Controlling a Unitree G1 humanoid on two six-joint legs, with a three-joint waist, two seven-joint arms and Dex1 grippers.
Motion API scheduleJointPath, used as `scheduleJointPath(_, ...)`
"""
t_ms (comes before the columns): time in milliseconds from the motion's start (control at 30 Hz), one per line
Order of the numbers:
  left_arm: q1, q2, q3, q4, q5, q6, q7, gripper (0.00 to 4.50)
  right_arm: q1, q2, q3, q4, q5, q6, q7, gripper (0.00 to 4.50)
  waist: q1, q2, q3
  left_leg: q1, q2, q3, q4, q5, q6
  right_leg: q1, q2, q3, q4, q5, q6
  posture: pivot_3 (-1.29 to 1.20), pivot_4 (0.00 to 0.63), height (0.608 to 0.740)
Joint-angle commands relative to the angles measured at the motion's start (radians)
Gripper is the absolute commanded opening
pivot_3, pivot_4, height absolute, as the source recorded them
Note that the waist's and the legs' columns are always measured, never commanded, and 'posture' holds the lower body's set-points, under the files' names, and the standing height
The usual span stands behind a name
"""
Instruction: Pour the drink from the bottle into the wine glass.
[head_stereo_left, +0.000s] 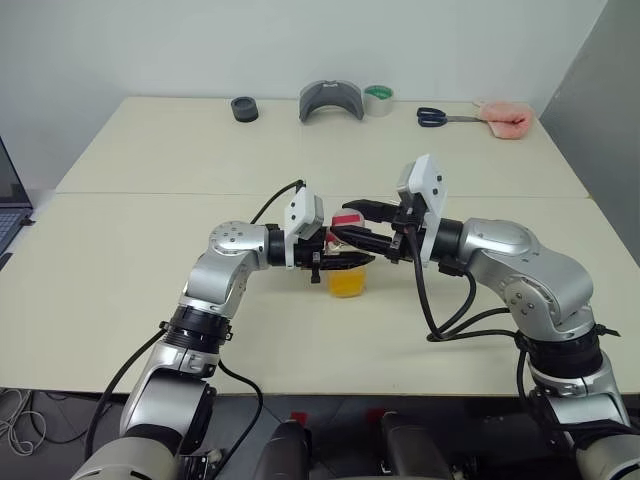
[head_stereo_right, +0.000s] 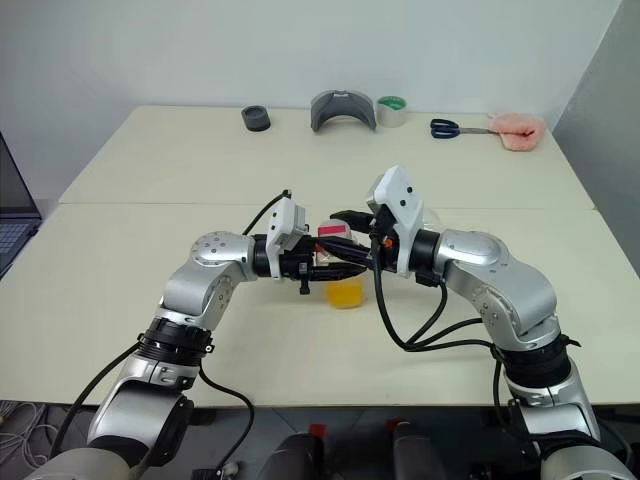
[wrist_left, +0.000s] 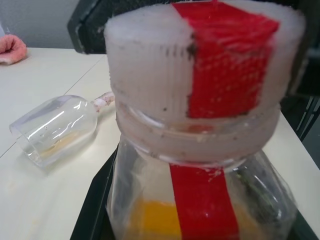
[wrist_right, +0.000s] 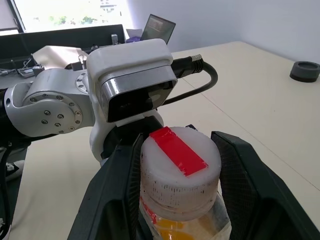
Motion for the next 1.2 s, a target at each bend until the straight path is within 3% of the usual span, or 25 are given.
scheduleJointPath(33,-0.008,-0.001,0.01,-0.028,-0.01,-0.016,0.002,1.69,0.005,-0.02,0.016,-0.075,-0.071,-0.089,-0.005,1.82,0.0,0.0,0.0,0.0,0.0,0.0,0.0,0.0,0.0,0.0,0.0,0.0,0.0,0.0,0.0,0.0,0.15,0.74)
scheduleJointPath(233,-0.002,-0.003,0.013,-0.035,-0.012,-0.011,0.011,1.69,0.051,-0.075,0.081,-0.109,-0.271,-0.29,-0.012,1.73,0.0,0.0,0.0,0.0,0.0,0.0,0.0,0.0,0.0,0.0,0.0,0.0,0.0,0.0,0.0,0.0,0.15,0.74)
scheduleJointPath(433,0.006,-0.005,0.014,-0.045,-0.015,-0.007,0.024,1.69,0.121,-0.029,-0.048,-0.151,-0.195,-0.244,-0.057,1.73,0.0,0.0,0.0,0.0,0.0,0.0,0.0,0.0,0.0,0.0,0.0,0.0,0.0,0.0,0.0,0.0,0.15,0.74)
scheduleJointPath(600,0.016,0.003,0.033,-0.061,-0.023,0.009,0.055,1.69,0.314,-0.057,-0.295,-0.225,-0.083,-0.121,-0.126,1.72,0.012,0.0,0.0,-0.001,0.0,-0.001,0.0,0.0,0.0,0.001,-0.001,0.0,-0.001,0.0,0.0,0.0,0.15,0.74)
scheduleJointPath(700,0.022,0.006,0.047,-0.078,-0.032,0.028,0.078,1.69,0.5,-0.054,-0.388,-0.235,-0.106,-0.147,-0.16,1.72,0.014,0.0,0.0,-0.001,-0.001,0.0,0.0,0.0,0.0,0.001,-0.002,0.0,-0.001,0.0,0.0,0.0,0.15,0.74)
scheduleJointPath(800,0.027,0.016,0.063,-0.1,-0.041,0.052,0.096,1.69,0.666,-0.024,-0.42,-0.189,-0.175,-0.211,-0.213,1.72,0.011,0.0,0.0,-0.001,-0.001,0.0,0.0,0.0,0.0,0.001,-0.001,0.001,-0.001,0.0,0.0,0.0,0.15,0.74)
scheduleJointPath(933,0.027,0.032,0.09,-0.123,-0.057,0.088,0.121,1.69,0.774,0.029,-0.4,-0.071,-0.243,-0.287,-0.262,1.72,-0.003,0.0,0.0,0.003,0.0,0.003,-0.001,0.0,0.0,0.001,0.001,0.003,0.001,0.0,0.0,0.0,0.15,0.74)
scheduleJointPath(1200,0.035,0.067,0.133,-0.127,-0.051,0.096,0.169,1.69,0.753,0.039,-0.414,0.019,-0.239,-0.316,-0.253,4.48,-0.008,0.001,0.0,0.003,0.001,0.002,-0.001,0.0,0.0,0.002,0.002,0.002,0.001,0.0,0.0,0.0,0.15,0.74)
